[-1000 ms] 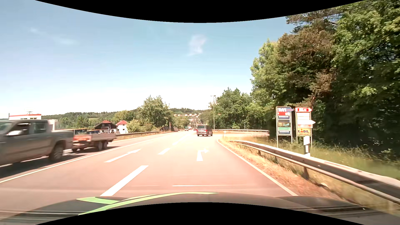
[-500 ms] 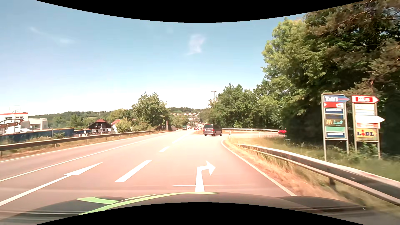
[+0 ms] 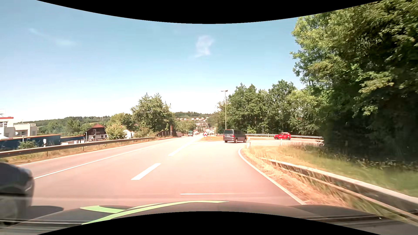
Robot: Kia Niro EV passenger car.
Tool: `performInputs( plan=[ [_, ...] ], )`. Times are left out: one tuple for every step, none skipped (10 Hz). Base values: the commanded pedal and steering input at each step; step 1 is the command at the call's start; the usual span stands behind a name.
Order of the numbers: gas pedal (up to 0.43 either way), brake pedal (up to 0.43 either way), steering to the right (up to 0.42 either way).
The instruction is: Follow the waypoints while adhering to traffic rules and regulations
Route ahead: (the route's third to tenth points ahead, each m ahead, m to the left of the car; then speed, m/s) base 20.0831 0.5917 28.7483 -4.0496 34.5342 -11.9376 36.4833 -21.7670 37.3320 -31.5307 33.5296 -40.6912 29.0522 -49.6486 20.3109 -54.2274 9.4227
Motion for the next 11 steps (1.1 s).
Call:
performInputs(
  plan=[
    [0.0, 0.207, 0.007],
    [0.0, 0.207, 0.008],
    [0.0, 0.207, 0.009],
    [0.0, 0.213, 0.011],
    [0.0, 0.213, 0.019],
    [0.0, 0.22, 0.026],
    [0.0, 0.22, 0.034],
    [0.0, 0.22, 0.043],
    [0.0, 0.226, 0.047],
    [0.0, 0.226, 0.051],
    [0.0, 0.226, 0.056]
  ],
)
